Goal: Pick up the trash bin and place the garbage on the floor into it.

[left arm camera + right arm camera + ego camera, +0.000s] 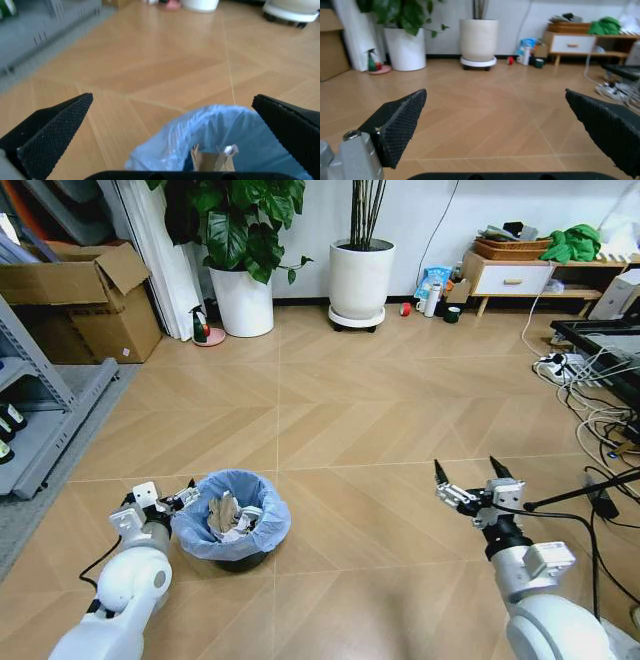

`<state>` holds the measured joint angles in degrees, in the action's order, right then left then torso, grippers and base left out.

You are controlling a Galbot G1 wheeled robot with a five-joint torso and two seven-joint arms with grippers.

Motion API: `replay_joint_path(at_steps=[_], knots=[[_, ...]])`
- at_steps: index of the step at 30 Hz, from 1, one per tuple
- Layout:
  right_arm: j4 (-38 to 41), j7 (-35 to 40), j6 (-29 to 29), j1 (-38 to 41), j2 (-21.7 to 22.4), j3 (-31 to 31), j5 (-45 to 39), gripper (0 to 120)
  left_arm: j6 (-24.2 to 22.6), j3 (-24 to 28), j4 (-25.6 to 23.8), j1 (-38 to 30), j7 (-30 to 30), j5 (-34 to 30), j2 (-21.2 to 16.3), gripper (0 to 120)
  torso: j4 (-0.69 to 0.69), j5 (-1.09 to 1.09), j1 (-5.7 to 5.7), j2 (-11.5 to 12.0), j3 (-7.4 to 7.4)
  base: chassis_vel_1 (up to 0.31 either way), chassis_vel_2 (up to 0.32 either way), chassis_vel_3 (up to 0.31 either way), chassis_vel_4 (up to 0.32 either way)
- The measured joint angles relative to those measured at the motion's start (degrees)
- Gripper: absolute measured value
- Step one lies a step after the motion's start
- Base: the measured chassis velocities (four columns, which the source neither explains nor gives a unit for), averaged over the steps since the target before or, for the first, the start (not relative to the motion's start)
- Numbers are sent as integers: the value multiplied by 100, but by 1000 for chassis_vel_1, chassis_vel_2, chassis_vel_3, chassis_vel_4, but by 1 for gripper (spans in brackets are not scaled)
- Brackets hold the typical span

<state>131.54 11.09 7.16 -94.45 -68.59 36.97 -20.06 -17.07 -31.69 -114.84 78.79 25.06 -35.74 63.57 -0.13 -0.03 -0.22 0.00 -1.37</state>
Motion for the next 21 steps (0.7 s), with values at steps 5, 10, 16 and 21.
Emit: replay_joint_path(at_steps=[5,10,16,21], knots=[[140,-40,72,-267,-272,255,142,100,129,-384,-858,757,-518,1016,260,110,1,1,0,0,0,0,0,0,0],[486,-83,122,-565,-508,349,431,100,392,-645,-1559,1354,-1095,1789,768,101,0,0,0,0,1,0,0,0,0],[903,-82,146,-695,-721,353,593,100,514,-466,-2068,1703,-1367,2075,1166,100,1,-2,0,0,1,0,0,0,0],[1150,-102,126,-740,-867,297,732,100,385,-203,-2340,1785,-1275,2082,1259,100,0,-2,0,0,0,0,0,0,0]])
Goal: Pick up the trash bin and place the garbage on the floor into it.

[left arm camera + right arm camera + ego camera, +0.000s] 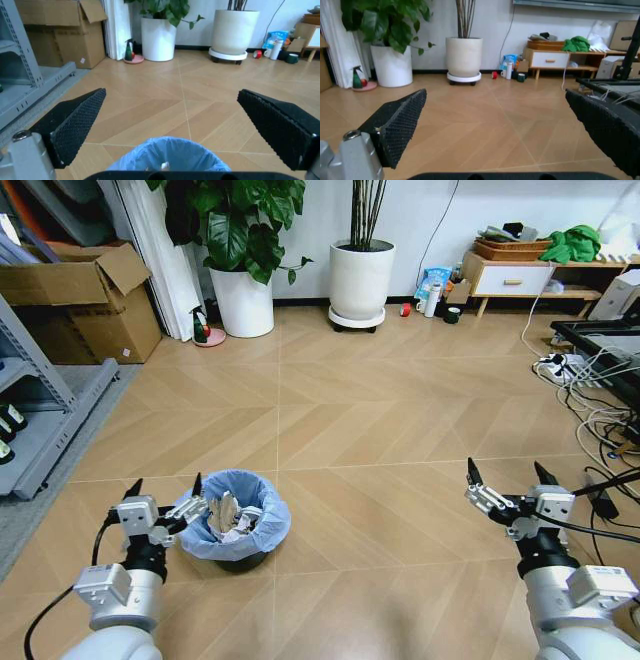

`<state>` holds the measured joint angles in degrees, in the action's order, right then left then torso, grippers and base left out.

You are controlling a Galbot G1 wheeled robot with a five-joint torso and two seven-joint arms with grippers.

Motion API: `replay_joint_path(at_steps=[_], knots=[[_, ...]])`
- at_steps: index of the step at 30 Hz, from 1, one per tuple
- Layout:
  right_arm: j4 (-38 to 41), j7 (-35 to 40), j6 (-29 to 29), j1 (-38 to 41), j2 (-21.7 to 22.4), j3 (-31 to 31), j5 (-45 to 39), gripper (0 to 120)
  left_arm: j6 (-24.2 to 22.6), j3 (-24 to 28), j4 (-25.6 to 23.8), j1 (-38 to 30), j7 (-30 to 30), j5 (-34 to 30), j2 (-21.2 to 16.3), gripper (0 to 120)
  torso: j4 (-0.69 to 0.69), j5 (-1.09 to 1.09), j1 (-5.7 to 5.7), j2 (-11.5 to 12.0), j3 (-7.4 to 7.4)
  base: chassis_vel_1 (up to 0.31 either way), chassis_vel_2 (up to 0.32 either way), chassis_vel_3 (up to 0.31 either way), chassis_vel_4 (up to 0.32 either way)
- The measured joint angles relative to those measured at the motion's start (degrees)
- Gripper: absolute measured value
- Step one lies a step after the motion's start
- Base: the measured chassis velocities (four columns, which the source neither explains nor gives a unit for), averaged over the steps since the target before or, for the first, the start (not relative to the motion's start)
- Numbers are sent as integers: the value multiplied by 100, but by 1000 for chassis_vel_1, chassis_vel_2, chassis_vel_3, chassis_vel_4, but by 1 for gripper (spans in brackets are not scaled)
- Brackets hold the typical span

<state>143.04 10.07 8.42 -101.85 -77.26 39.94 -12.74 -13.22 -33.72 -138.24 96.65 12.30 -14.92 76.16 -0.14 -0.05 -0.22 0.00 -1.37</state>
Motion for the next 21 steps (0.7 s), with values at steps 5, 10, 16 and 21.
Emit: replay_joint_path(at_steps=[5,10,16,21], knots=[[45,12,7,-17,-86,-113,68,100,-68,31,-84,70,58,115,-27,100,1,0,0,0,0,0,0,0,0],[45,20,13,-7,-89,-124,83,100,-75,25,-84,73,76,127,-47,100,1,1,0,0,-1,0,0,0,0],[41,22,13,-5,-85,-126,83,100,-77,25,-70,66,81,125,-52,100,1,0,0,0,-1,0,0,0,0],[35,24,13,-3,-82,-127,84,100,-79,25,-61,61,83,117,-54,100,1,0,0,0,-1,0,0,0,0]])
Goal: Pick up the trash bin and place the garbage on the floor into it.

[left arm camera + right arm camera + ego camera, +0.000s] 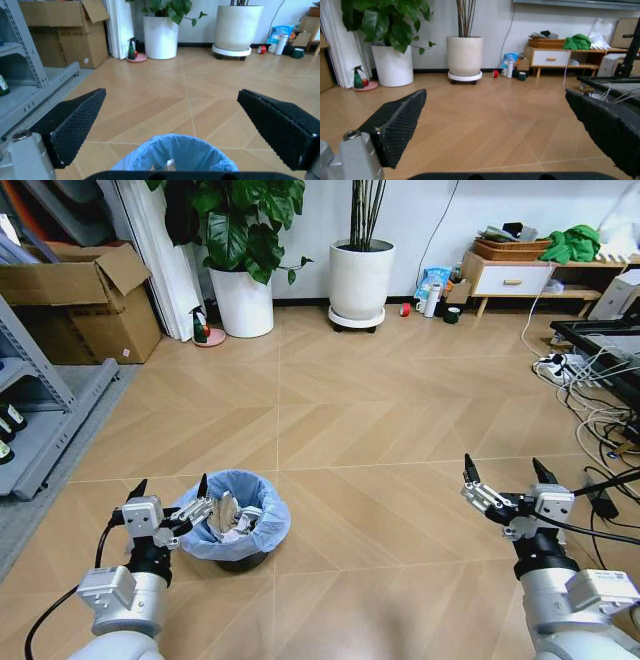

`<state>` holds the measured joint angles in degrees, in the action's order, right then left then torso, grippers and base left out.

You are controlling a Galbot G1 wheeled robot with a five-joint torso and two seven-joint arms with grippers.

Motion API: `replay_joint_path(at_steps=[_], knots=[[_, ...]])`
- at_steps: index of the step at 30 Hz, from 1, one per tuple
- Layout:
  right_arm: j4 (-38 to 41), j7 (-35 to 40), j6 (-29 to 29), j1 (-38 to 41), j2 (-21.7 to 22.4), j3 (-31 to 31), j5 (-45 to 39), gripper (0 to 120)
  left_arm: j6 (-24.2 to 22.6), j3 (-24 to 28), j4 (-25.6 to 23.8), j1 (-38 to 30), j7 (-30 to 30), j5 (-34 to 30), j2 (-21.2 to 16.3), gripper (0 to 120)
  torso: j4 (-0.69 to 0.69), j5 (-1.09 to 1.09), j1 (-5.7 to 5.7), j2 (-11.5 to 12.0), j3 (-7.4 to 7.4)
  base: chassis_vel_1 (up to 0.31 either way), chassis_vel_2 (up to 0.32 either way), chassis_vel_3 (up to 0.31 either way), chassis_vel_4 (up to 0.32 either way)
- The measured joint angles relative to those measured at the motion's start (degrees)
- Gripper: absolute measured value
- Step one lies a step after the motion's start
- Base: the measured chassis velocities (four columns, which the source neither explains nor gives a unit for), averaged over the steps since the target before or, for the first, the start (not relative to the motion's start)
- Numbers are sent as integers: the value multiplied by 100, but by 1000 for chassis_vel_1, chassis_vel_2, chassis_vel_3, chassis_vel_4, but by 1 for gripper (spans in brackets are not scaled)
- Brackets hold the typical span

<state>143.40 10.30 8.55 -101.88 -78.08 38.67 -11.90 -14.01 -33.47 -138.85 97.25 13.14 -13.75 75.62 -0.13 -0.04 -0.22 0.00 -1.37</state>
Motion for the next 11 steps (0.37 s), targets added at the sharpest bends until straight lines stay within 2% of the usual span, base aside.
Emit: replay_joint_path(at_steps=[11], knots=[[-8,2,0,4,3,0,-1,100,-4,0,12,-5,4,-11,-4,100,0,0,0,0,0,0,0,0,0]])
